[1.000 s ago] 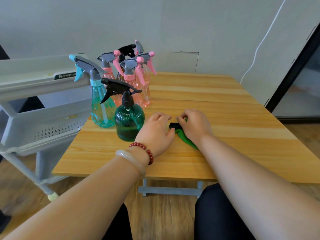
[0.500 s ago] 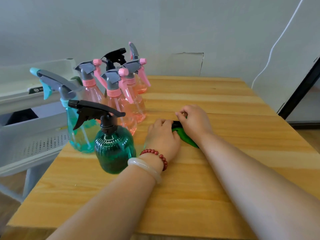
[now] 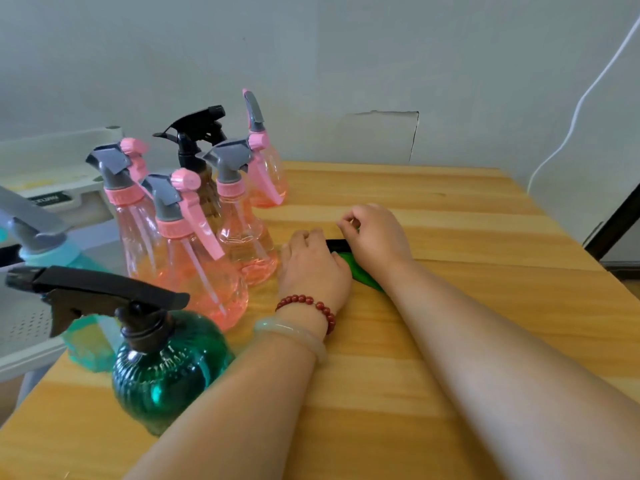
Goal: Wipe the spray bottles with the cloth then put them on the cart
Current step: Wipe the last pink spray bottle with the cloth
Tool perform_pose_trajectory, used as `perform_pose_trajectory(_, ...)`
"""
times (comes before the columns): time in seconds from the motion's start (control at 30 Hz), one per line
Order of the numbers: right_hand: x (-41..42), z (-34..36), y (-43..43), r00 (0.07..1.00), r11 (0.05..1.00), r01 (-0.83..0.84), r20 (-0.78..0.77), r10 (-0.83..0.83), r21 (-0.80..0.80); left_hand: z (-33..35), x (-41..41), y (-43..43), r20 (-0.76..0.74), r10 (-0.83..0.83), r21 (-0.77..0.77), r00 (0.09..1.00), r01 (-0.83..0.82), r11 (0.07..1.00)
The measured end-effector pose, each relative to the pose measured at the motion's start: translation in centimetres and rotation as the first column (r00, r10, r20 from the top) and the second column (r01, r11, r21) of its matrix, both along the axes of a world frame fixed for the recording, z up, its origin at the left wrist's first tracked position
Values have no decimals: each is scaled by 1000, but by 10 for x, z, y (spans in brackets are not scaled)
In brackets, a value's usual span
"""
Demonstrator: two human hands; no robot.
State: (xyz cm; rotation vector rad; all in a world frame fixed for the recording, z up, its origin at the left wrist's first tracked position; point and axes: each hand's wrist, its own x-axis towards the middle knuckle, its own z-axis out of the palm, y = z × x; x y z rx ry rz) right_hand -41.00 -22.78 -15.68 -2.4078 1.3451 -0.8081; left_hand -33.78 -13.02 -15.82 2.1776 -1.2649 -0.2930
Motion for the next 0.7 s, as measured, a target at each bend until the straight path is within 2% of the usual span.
perform_pose_trajectory(0.1,1,0,-8,1000,1000,25,-1,-25,-8,-3,4,-13,-5,44,-5,999,-44,999)
perform_pose_trajectory(0.23,-2,0,-18,994,998,49,-91,-52,-33,-1,7,-31,-10,68,-6,998,-68,998)
perform_pose_trajectory(0.4,-10,-1,-35,982,997,66,-177,-72,-44,10,14,-59,-109,194,-112,975,-206,972)
perform_pose_trajectory(0.57,-10,-3,-46,981,996,90,-171,-87,12,7,24,-90,-33,237,-168,971,-239,956)
perform_pose_trajectory(0.7,-10,-2,-55,993,1000,1,-120,1,20,6,31,-106,6,296,-208,955,-289,935)
